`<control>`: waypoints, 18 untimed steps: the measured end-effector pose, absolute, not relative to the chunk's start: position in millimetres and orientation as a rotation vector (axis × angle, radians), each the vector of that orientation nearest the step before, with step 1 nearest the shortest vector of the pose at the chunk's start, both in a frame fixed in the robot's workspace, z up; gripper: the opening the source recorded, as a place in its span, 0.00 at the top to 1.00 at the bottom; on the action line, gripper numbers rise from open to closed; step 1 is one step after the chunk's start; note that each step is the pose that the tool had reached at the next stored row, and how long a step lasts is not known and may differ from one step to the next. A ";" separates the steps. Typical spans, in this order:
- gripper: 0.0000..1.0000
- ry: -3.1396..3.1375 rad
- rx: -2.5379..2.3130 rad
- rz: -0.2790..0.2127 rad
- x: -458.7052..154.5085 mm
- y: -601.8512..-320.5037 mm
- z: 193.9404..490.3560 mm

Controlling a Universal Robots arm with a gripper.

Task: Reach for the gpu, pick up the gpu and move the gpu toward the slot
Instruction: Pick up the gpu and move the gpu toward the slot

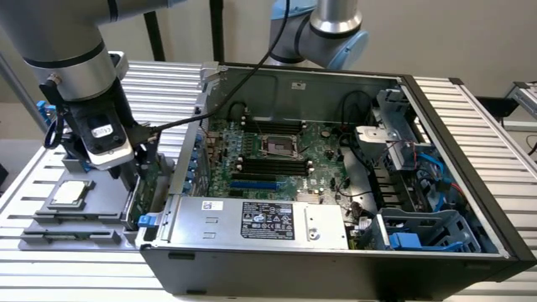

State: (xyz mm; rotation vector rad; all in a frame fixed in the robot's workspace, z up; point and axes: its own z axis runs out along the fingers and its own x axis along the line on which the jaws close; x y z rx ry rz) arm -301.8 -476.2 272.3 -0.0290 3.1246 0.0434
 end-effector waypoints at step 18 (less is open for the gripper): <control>0.49 3.115 -0.025 0.043 -301.8 -475.9 241.6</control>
